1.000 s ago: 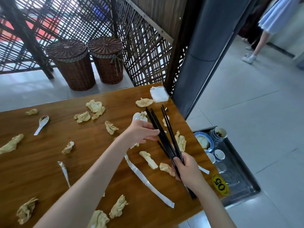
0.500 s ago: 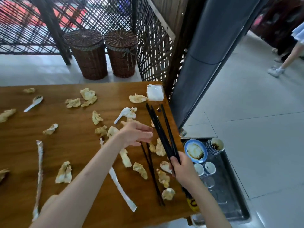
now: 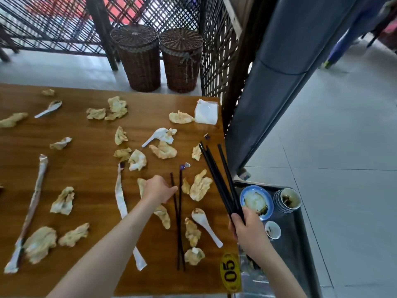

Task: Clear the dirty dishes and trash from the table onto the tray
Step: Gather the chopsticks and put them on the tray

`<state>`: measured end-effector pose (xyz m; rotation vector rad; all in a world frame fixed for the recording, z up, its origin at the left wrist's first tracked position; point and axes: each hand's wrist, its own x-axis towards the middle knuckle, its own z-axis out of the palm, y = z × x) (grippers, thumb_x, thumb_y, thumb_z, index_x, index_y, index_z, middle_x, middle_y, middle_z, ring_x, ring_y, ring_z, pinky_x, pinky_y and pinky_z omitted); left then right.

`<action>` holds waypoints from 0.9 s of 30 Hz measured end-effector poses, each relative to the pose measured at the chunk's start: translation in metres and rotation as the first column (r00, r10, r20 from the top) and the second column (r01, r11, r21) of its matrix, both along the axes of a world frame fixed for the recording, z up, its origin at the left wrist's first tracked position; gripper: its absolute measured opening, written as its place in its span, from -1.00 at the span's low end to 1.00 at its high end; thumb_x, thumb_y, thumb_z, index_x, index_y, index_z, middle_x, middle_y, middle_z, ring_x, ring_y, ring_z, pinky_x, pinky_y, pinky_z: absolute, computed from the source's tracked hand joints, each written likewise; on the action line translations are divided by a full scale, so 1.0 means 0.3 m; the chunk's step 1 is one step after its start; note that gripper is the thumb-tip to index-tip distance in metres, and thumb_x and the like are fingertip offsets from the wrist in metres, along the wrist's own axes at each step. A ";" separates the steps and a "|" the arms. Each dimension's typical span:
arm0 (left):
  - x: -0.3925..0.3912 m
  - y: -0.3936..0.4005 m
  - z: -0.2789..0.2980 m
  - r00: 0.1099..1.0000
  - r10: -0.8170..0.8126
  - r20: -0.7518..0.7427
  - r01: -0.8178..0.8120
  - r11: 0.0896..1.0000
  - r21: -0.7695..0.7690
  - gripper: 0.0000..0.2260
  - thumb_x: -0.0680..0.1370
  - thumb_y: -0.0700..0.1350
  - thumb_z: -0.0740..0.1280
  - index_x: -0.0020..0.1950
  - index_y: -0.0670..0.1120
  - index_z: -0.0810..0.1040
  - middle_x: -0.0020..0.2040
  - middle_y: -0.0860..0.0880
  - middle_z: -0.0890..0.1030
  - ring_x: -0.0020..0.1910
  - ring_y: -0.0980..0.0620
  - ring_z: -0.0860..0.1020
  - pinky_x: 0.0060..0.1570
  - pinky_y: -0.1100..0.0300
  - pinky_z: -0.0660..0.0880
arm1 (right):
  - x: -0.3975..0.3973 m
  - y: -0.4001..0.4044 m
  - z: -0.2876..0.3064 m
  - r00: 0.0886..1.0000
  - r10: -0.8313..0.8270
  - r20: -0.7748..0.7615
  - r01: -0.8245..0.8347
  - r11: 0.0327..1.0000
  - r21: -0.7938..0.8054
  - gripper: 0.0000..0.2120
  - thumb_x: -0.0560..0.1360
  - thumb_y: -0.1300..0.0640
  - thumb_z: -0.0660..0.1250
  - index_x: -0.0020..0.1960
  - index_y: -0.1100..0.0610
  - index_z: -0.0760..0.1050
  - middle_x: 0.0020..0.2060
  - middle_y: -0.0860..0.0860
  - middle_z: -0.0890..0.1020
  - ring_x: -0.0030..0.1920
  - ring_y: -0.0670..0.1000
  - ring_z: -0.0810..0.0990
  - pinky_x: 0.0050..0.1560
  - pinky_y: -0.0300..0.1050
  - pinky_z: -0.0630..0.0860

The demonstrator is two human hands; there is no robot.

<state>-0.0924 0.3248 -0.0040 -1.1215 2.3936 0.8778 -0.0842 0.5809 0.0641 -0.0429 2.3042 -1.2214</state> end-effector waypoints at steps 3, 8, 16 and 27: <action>-0.038 0.012 -0.007 1.000 0.008 0.029 -0.007 0.999 -0.033 -0.61 0.38 0.23 0.42 -0.29 -0.11 0.58 -0.44 -0.01 0.61 -0.42 0.09 0.57 -0.51 0.24 0.36 | -0.013 -0.002 -0.025 1.000 0.012 0.011 -0.012 1.000 -0.001 -0.80 0.61 0.15 0.14 -0.16 0.10 0.43 -0.38 0.00 0.53 -0.43 -0.10 0.44 -0.38 -0.22 0.35; -0.072 0.024 -0.007 0.998 0.000 0.060 0.002 1.000 -0.022 -0.57 0.31 0.24 0.48 -0.22 -0.10 0.47 -0.31 -0.03 0.59 -0.39 0.06 0.58 -0.53 0.25 0.38 | -0.028 -0.012 -0.036 0.998 0.038 -0.044 -0.038 0.999 0.011 -0.78 0.60 0.15 0.14 -0.20 0.05 0.42 -0.41 -0.05 0.52 -0.52 -0.24 0.42 -0.50 -0.39 0.32; -0.112 0.024 -0.002 0.992 -0.036 0.122 0.032 0.999 0.031 -0.53 0.24 0.13 0.58 -0.22 -0.09 0.38 -0.28 -0.04 0.55 -0.43 0.05 0.60 -0.49 0.23 0.48 | -0.043 -0.017 -0.047 0.997 0.039 -0.063 -0.038 0.999 0.015 -0.77 0.60 0.15 0.15 -0.23 0.07 0.42 -0.45 -0.06 0.49 -0.54 -0.24 0.42 -0.51 -0.41 0.31; -0.128 0.010 -0.001 0.976 -0.105 0.190 0.102 0.995 0.022 -0.55 0.23 0.08 0.59 -0.20 -0.10 0.40 -0.27 -0.05 0.57 -0.43 0.08 0.60 -0.54 0.24 0.42 | -0.050 -0.027 -0.053 0.998 0.029 -0.055 -0.029 1.000 0.005 -0.78 0.60 0.15 0.15 -0.20 0.07 0.42 -0.42 -0.04 0.52 -0.49 -0.21 0.44 -0.44 -0.35 0.33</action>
